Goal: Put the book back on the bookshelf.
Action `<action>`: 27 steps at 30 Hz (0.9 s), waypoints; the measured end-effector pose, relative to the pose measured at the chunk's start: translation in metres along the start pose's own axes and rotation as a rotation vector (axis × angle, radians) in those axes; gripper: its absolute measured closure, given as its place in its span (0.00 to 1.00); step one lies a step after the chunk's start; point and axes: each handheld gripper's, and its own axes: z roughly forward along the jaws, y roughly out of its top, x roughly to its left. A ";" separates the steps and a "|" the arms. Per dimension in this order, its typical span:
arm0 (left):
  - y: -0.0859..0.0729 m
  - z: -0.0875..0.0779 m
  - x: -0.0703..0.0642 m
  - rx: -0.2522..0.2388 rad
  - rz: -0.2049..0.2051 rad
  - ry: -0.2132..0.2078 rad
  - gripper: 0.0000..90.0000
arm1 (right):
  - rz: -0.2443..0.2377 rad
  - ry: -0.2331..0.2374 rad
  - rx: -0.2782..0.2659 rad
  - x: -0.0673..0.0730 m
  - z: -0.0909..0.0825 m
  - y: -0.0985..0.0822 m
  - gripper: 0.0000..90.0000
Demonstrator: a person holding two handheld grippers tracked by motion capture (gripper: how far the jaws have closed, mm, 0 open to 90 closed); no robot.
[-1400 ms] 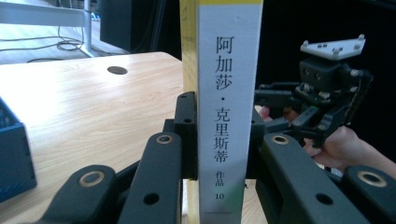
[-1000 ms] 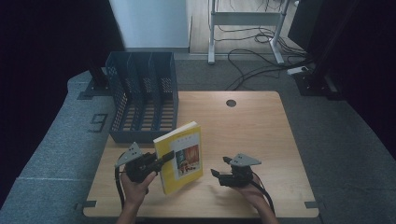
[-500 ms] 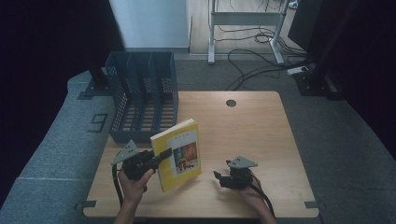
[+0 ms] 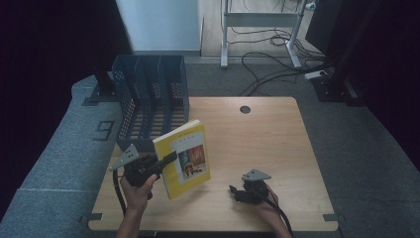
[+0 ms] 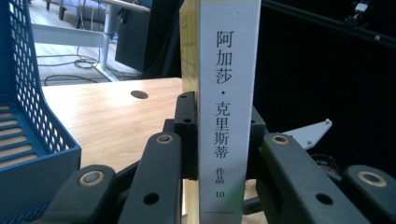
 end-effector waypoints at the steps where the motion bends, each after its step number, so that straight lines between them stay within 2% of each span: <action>1: 0.001 0.000 0.001 0.000 0.003 0.001 0.84 | 0.002 -0.007 0.006 0.000 0.000 0.000 0.32; 9: 0.005 -0.003 0.006 -0.015 -0.005 0.004 0.84 | 0.000 -0.046 0.014 0.003 -0.002 -0.002 0.33; 19: 0.010 -0.005 0.009 -0.036 -0.008 0.011 0.84 | 0.012 -0.052 0.014 0.002 -0.002 -0.003 0.33; 27: 0.013 -0.004 0.009 -0.047 -0.012 0.040 0.84 | -0.003 -0.047 0.017 0.000 -0.001 -0.001 0.32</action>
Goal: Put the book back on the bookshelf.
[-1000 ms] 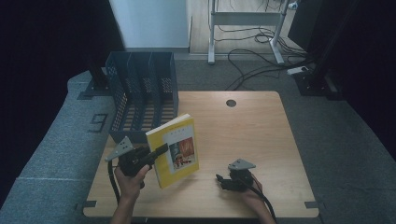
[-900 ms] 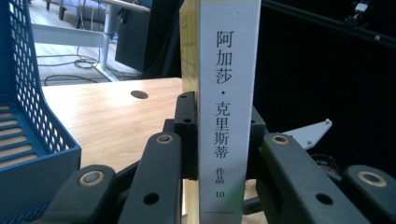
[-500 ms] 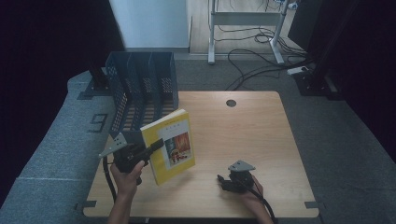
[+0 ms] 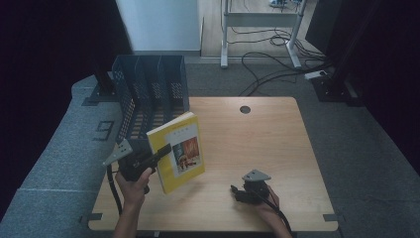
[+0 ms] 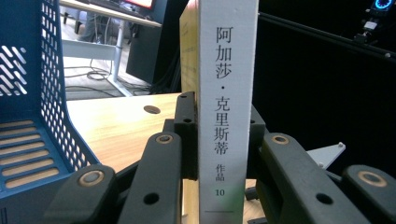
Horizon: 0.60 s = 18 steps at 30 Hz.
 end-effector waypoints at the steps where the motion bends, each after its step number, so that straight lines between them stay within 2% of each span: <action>1: 0.000 0.000 0.001 0.002 -0.003 0.001 0.84 | -0.003 0.001 0.001 0.000 0.000 0.000 0.31; 7: 0.004 0.000 0.001 -0.001 -0.015 0.023 0.84 | -0.012 0.013 0.000 -0.002 0.000 0.000 0.31; 13: 0.020 0.000 -0.003 -0.004 0.003 0.034 0.84 | -0.005 0.010 0.003 -0.003 0.000 0.000 0.30; 18: 0.032 -0.001 -0.002 -0.032 0.008 0.029 0.84 | -0.004 0.010 0.005 -0.003 0.000 0.000 0.30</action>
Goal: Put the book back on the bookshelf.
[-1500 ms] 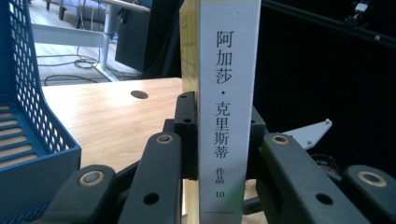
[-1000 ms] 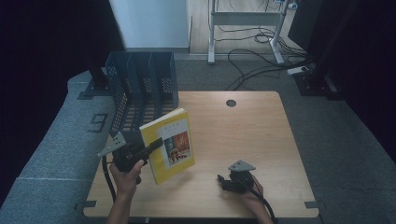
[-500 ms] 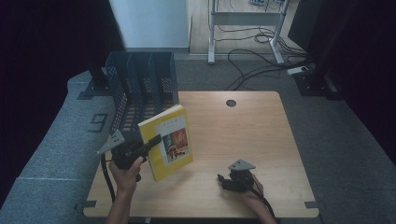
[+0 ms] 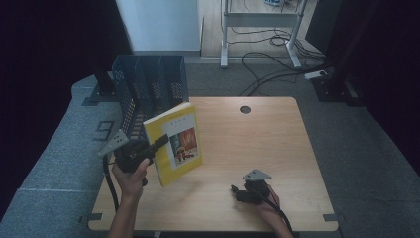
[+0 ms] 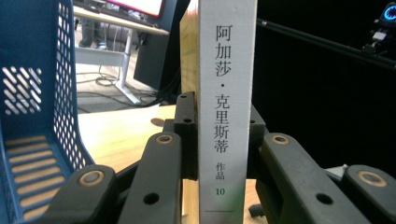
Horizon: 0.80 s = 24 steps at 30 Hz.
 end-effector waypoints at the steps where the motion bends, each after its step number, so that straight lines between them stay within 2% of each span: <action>1: 0.002 0.000 0.001 -0.004 0.000 -0.002 0.84 | 0.000 0.000 0.000 0.000 0.000 0.000 0.30; 7: 0.012 -0.005 0.006 -0.027 0.001 -0.004 0.84 | 0.010 -0.010 -0.002 0.000 0.000 -0.001 0.30; 13: 0.019 -0.010 0.014 -0.058 -0.003 0.017 0.84 | 0.015 -0.017 0.001 0.000 -0.002 -0.001 0.30; 20: 0.025 -0.004 0.023 -0.055 -0.002 0.042 0.84 | 0.021 -0.023 -0.002 0.000 -0.002 -0.002 0.30; 24: 0.026 -0.001 0.028 -0.055 -0.020 0.039 0.84 | 0.023 -0.023 -0.002 0.000 -0.002 -0.002 0.30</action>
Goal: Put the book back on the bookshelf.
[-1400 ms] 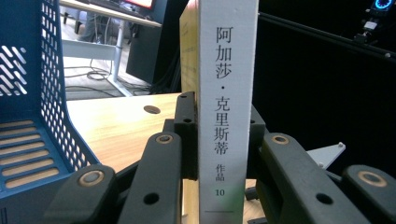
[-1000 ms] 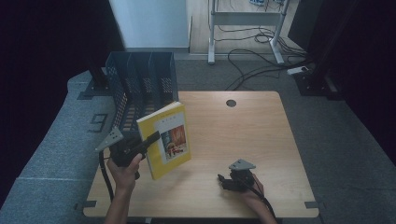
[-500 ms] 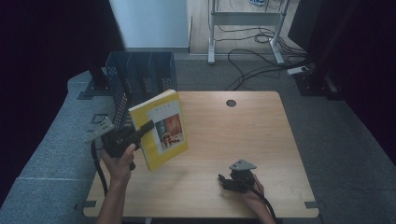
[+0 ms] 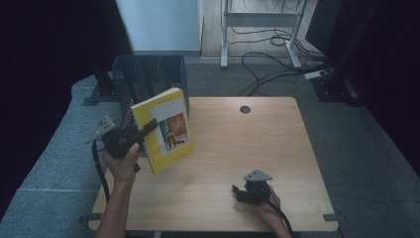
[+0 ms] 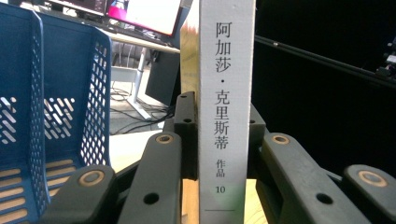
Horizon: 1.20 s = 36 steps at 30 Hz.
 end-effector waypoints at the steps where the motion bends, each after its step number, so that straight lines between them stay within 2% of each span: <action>1: 0.001 0.001 0.002 -0.001 -0.009 -0.001 0.84 | 0.000 0.000 0.000 0.000 0.000 0.000 0.30; 3: 0.002 0.002 0.004 -0.005 -0.017 0.000 0.84 | 0.000 0.002 0.000 0.000 0.000 0.000 0.30; 8: 0.008 0.001 0.006 -0.009 -0.003 0.025 0.84 | -0.001 0.003 0.000 0.000 0.000 0.000 0.30; 13: 0.012 0.001 0.015 -0.024 -0.023 0.040 0.84 | -0.001 0.003 0.000 0.000 0.000 0.000 0.30; 19: 0.015 0.002 0.022 -0.025 -0.022 0.084 0.84 | 0.000 0.004 0.000 0.000 0.000 0.000 0.29; 36: 0.017 0.007 0.029 -0.027 -0.014 0.118 0.84 | 0.001 0.005 0.000 0.000 0.000 0.000 0.30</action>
